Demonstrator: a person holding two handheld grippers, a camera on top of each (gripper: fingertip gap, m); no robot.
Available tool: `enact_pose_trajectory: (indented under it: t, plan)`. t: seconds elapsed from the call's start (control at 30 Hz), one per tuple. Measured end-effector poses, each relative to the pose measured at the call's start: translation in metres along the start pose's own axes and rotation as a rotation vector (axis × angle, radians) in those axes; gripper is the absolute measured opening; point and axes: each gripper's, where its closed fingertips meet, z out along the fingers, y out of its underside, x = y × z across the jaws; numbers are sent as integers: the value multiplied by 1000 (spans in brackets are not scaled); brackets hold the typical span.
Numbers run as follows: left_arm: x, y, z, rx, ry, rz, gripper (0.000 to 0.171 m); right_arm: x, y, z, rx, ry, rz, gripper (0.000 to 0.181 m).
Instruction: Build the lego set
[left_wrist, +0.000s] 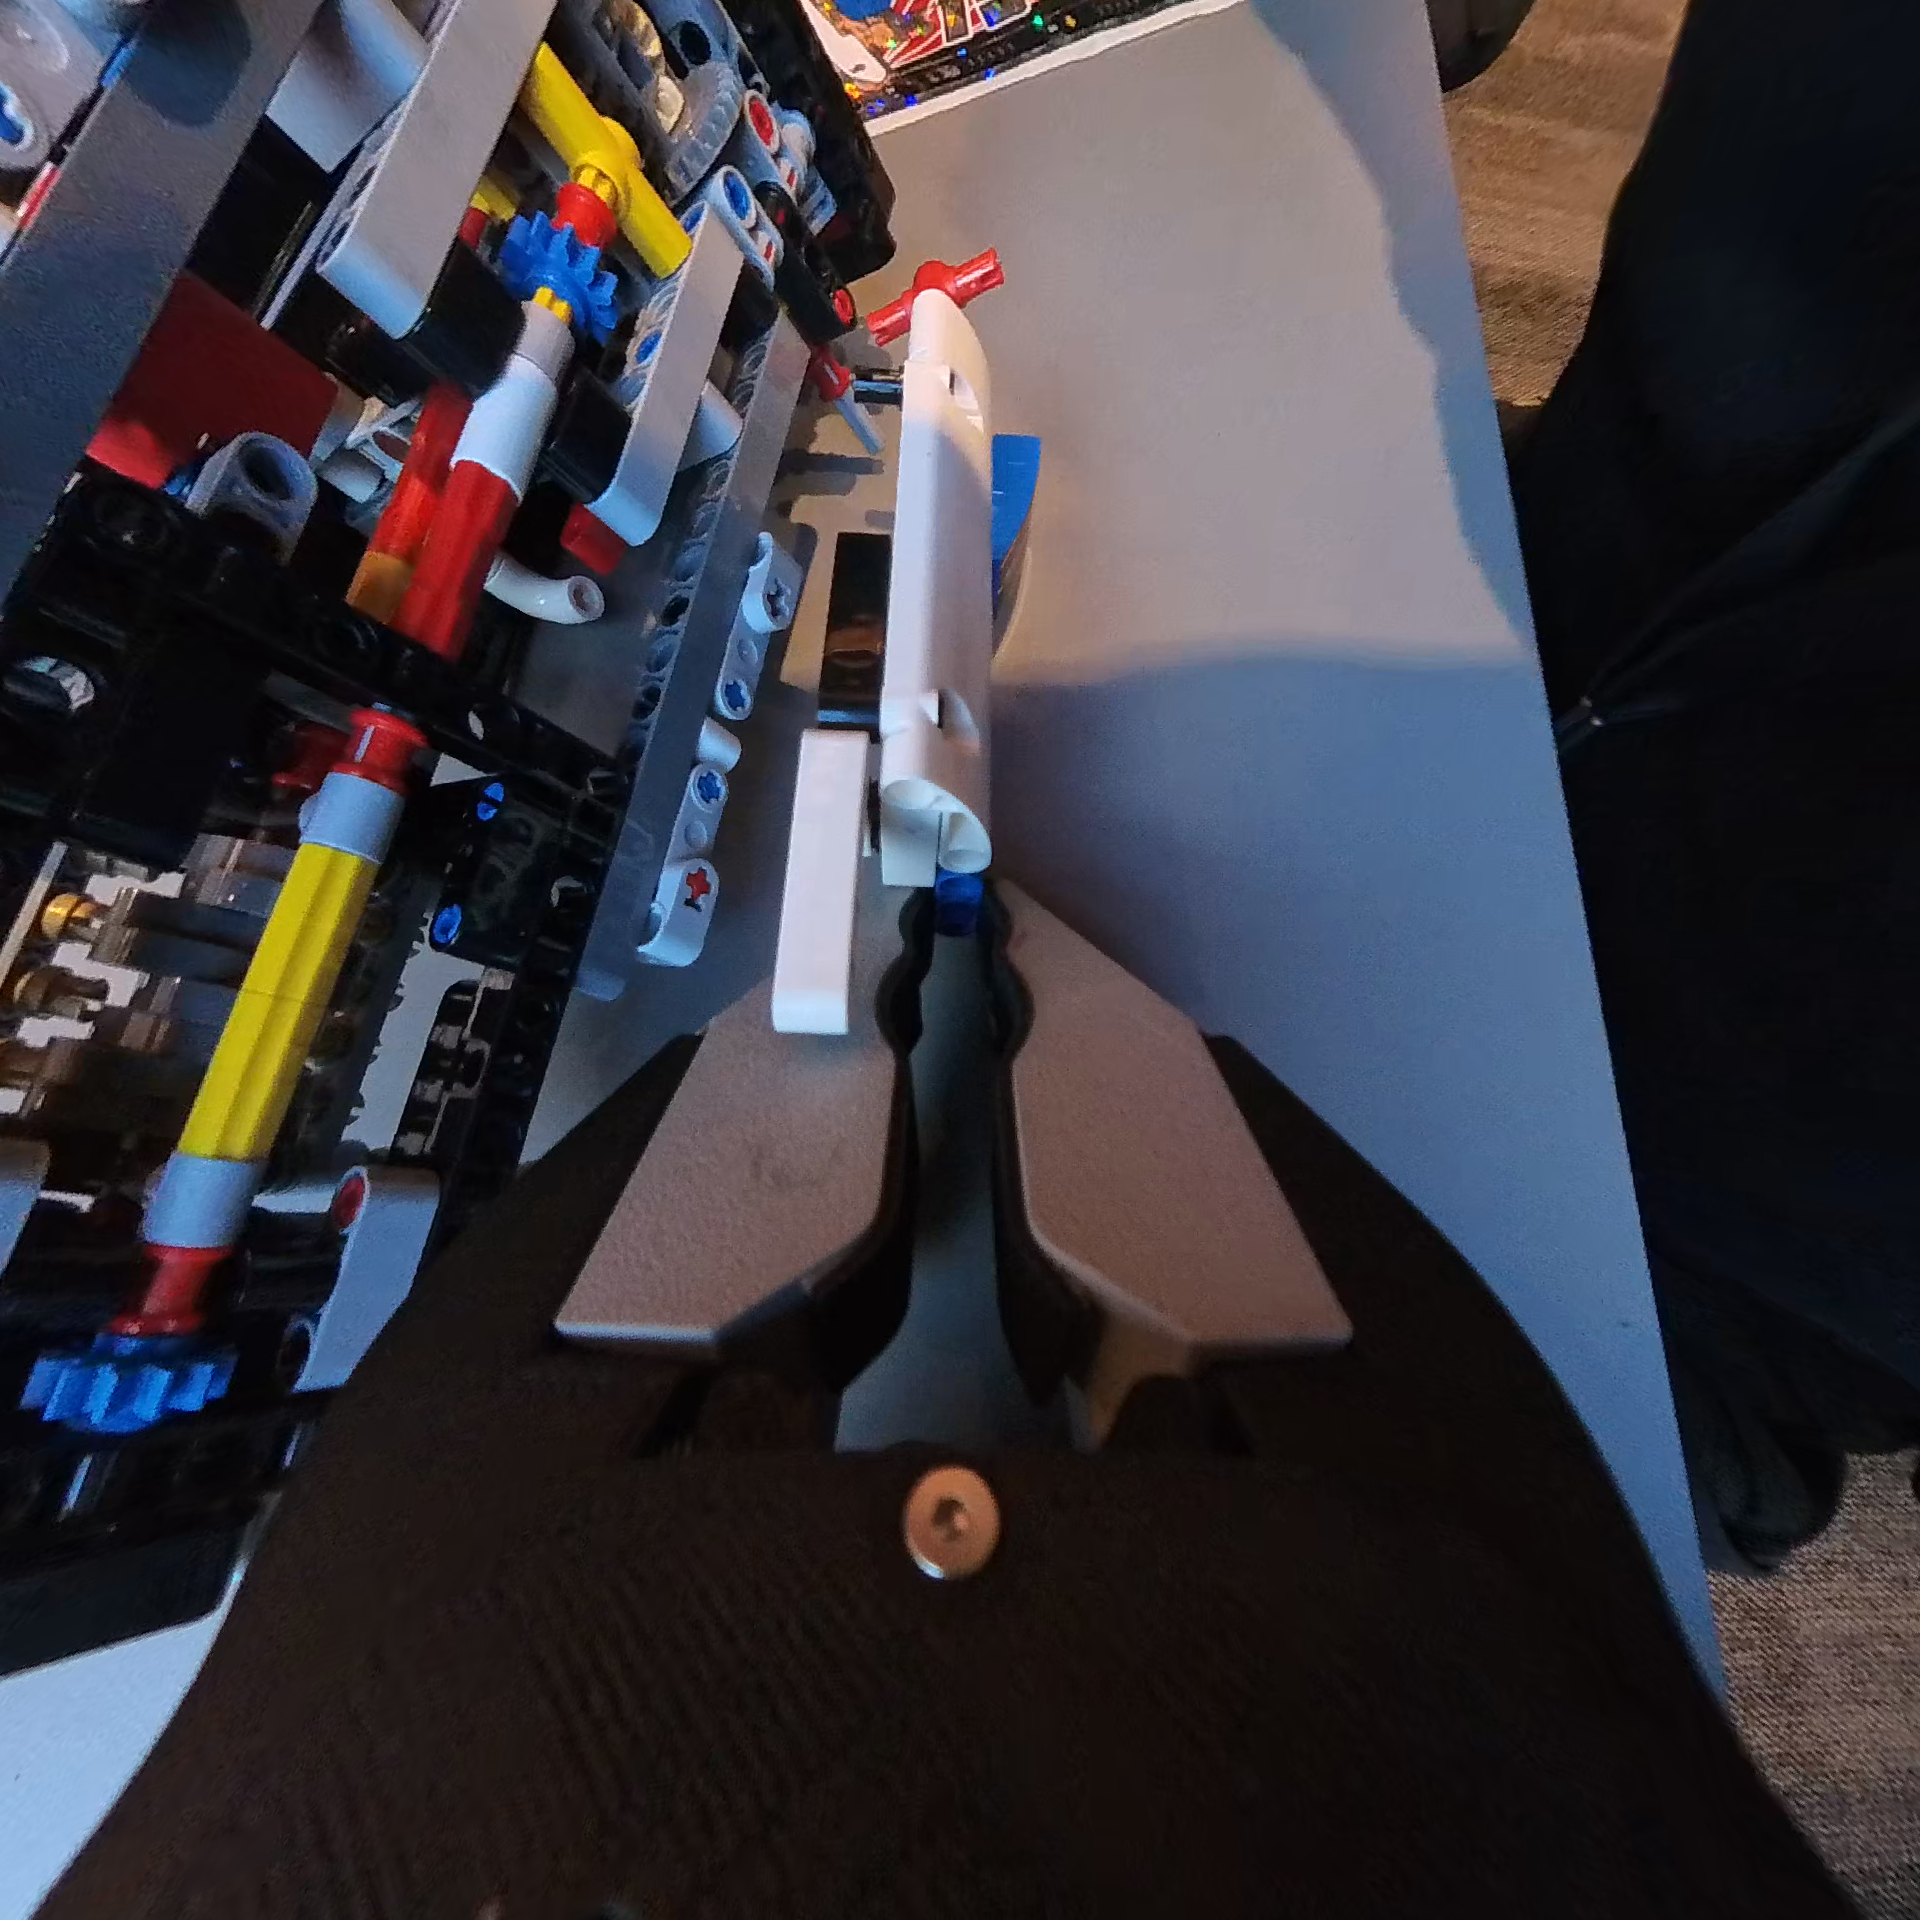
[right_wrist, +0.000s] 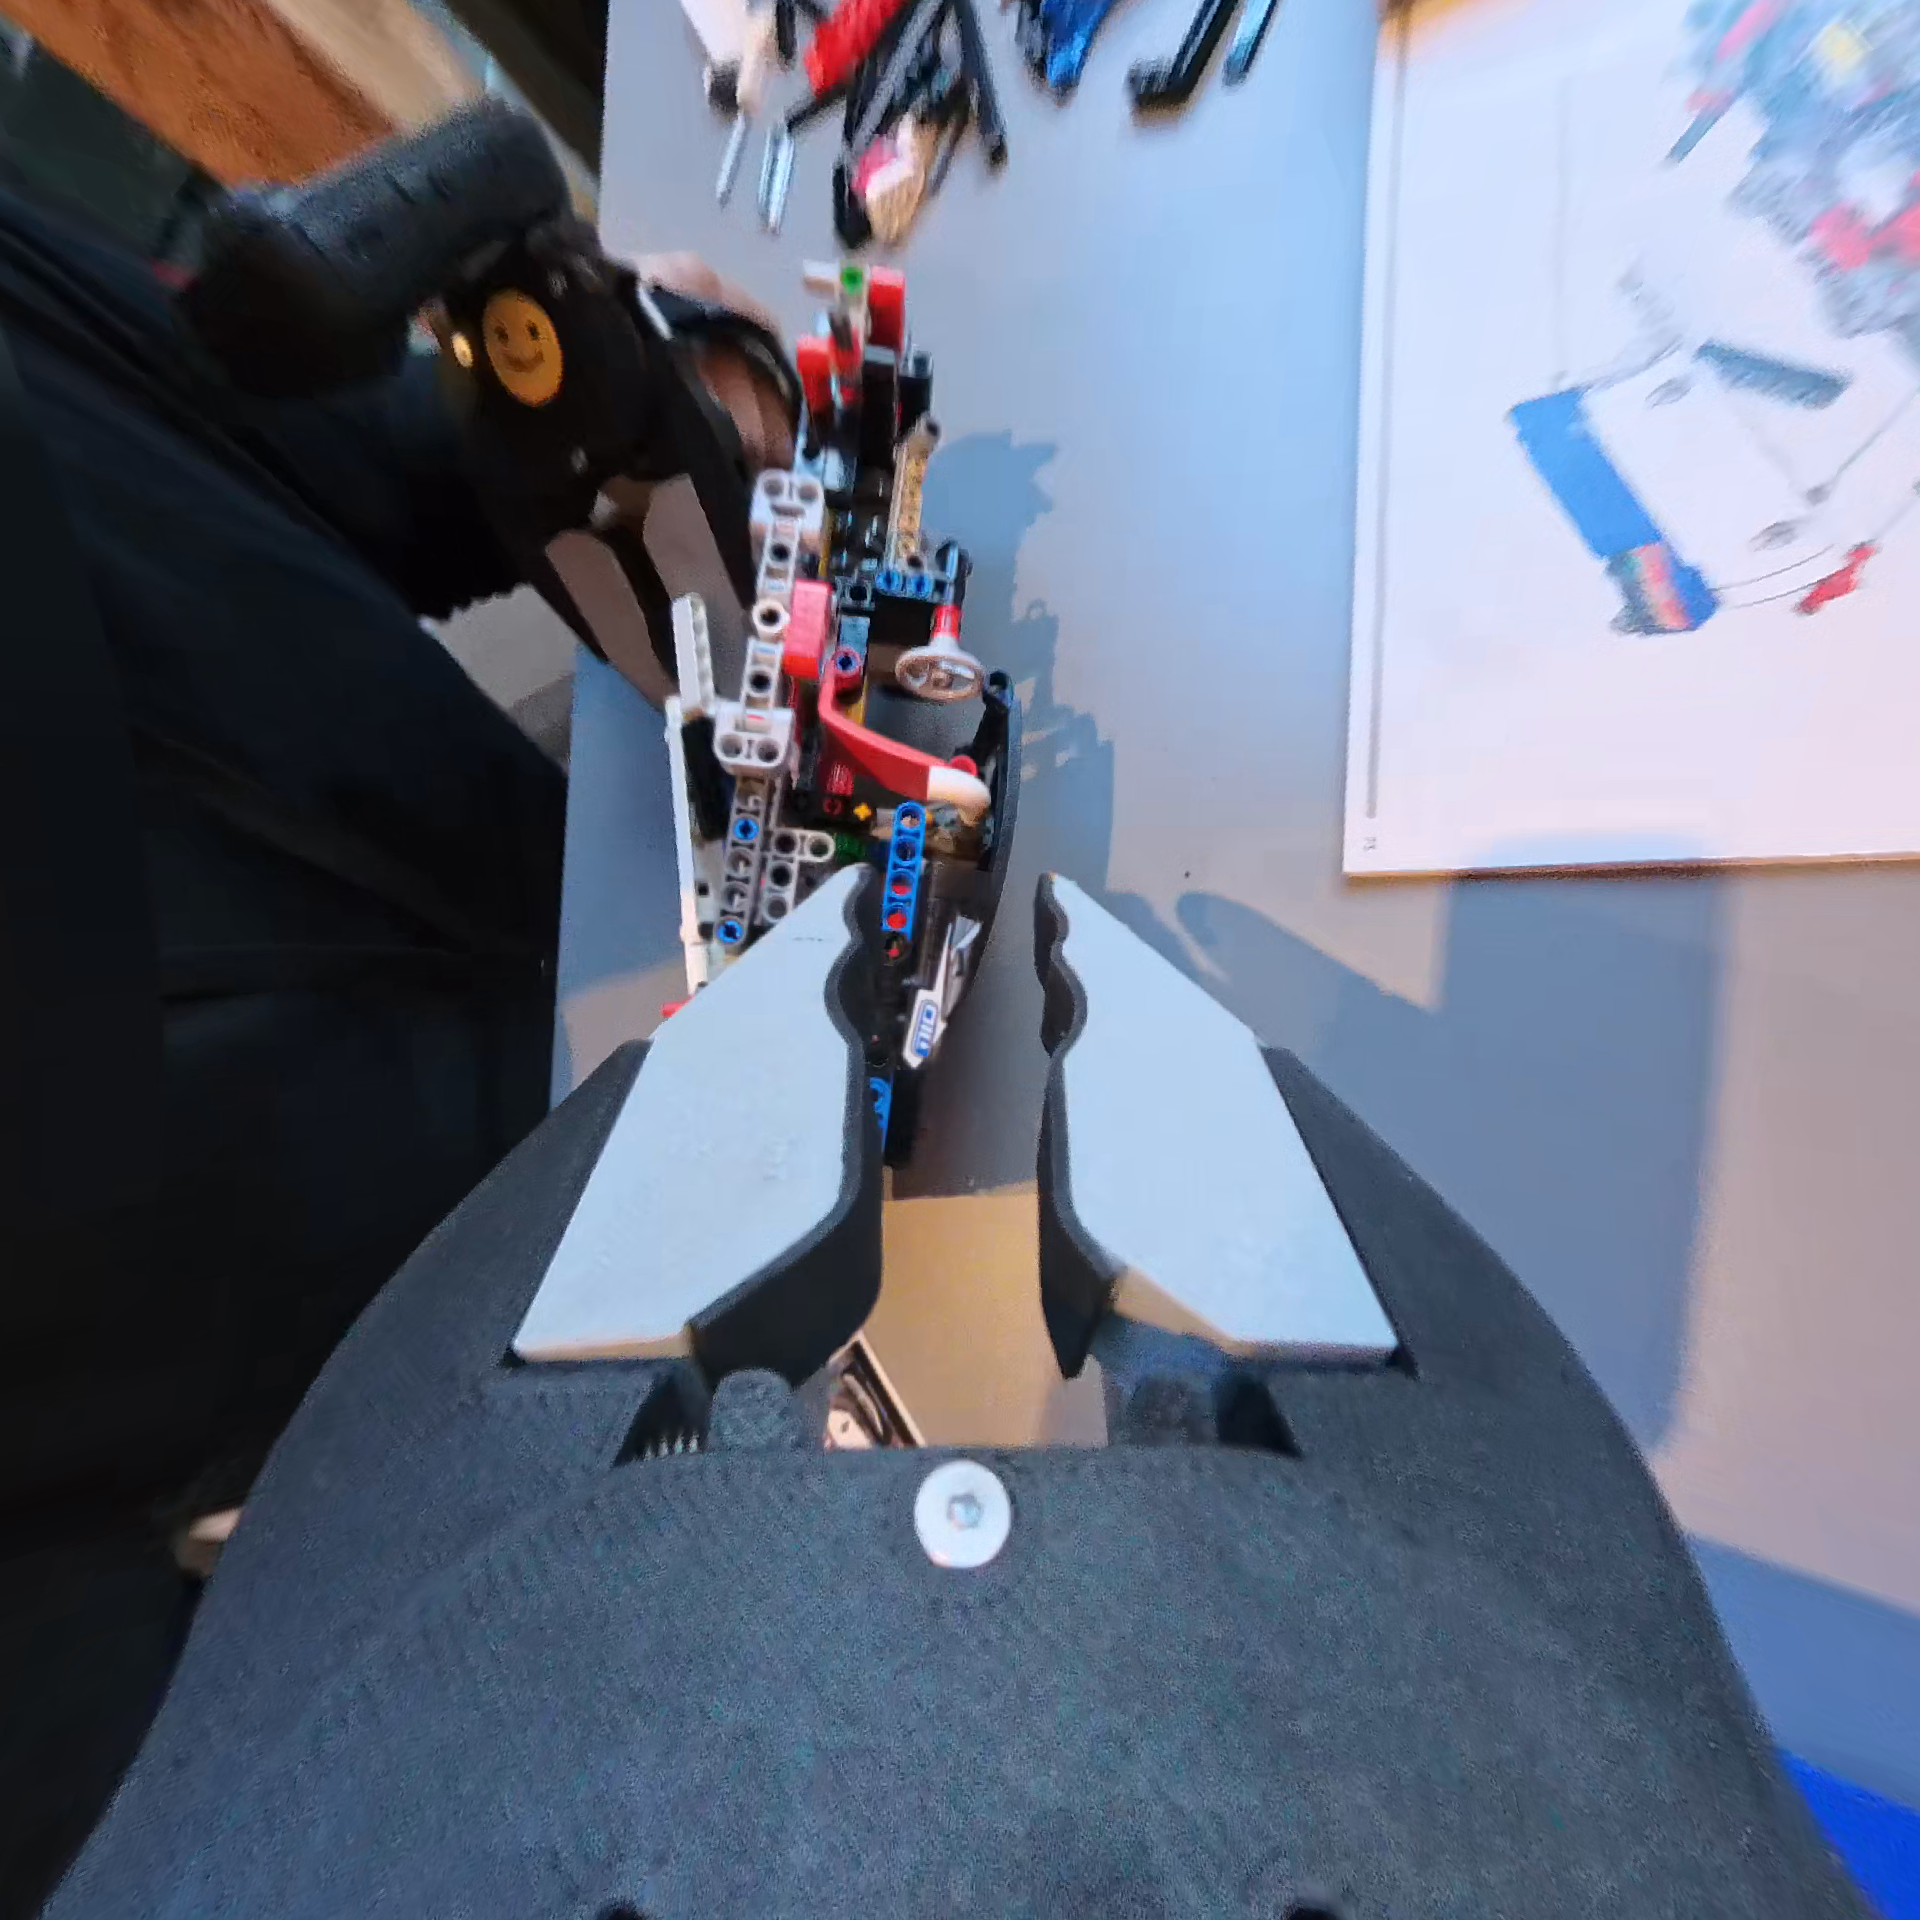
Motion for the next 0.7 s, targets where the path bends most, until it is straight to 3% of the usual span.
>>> enact_pose_trajectory:
  t: [0.23,0.4,0.7]
  plan:
    - [0,0,1,-4,-3,2,5,0,0,-39,323,355,-163,30]
    - [0,1,1,-4,10,-12,5,-10,6,-48,571,478,-309,29]
    - [1,1,1,-5,21,-9,5,-28,1,-56,764,437,-423,32]
